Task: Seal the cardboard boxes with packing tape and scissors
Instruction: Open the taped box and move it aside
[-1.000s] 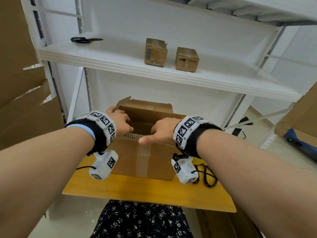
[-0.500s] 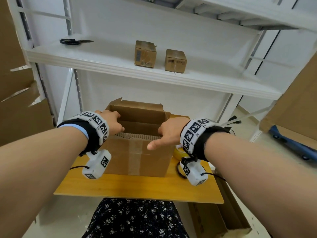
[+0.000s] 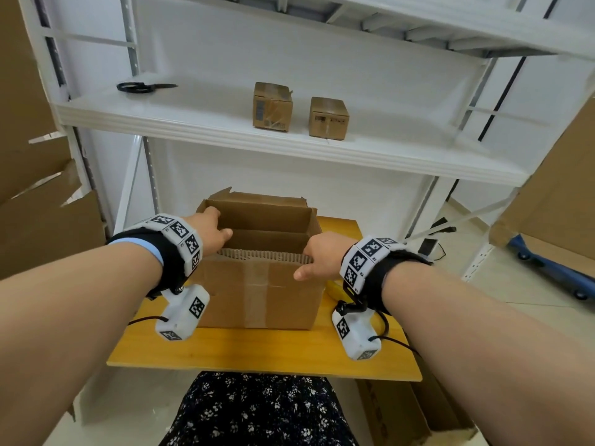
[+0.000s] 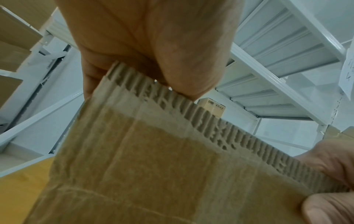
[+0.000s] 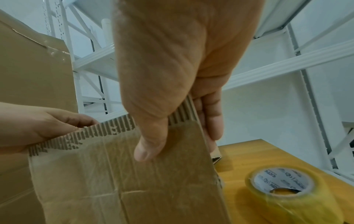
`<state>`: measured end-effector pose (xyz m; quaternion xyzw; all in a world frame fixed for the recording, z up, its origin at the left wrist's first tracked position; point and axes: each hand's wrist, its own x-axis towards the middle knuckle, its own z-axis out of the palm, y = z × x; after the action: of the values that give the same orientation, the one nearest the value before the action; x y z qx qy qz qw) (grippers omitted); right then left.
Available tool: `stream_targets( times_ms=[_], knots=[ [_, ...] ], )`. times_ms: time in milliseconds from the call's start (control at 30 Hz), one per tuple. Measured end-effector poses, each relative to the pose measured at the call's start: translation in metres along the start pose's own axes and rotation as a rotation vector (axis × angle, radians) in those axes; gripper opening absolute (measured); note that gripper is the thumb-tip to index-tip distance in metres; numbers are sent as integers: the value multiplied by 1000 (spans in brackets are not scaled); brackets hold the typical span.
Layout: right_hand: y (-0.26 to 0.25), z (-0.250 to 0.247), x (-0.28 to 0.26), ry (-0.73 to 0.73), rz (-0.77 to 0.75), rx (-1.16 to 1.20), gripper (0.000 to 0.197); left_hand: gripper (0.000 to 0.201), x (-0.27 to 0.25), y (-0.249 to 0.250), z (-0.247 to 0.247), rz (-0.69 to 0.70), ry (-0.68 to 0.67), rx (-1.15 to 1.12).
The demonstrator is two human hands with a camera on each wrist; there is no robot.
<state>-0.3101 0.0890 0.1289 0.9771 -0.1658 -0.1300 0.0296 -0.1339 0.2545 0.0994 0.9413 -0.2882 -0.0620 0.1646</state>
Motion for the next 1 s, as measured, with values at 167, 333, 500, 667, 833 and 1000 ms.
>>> stream_targets(
  times_ms=[167, 333, 500, 667, 833, 1000],
  knots=[
    [8, -16, -7, 136, 30, 44, 43, 52, -4, 7, -22, 29, 88, -56],
    [27, -33, -30, 287, 106, 103, 47, 52, -24, 42, -54, 148, 188, -124],
    [74, -39, -69, 431, 299, 189, 46, 49, -32, 110, -56, 370, 397, -233],
    [143, -18, -115, 486, 599, 283, 45, 50, -34, 187, -17, 524, 286, -284],
    [207, 34, -152, 373, 857, 377, 30, 54, -45, 261, 46, 613, -48, -377],
    [263, 109, -173, 218, 1067, 460, 20, 52, -57, 327, 110, 626, -277, -452]
  ],
)
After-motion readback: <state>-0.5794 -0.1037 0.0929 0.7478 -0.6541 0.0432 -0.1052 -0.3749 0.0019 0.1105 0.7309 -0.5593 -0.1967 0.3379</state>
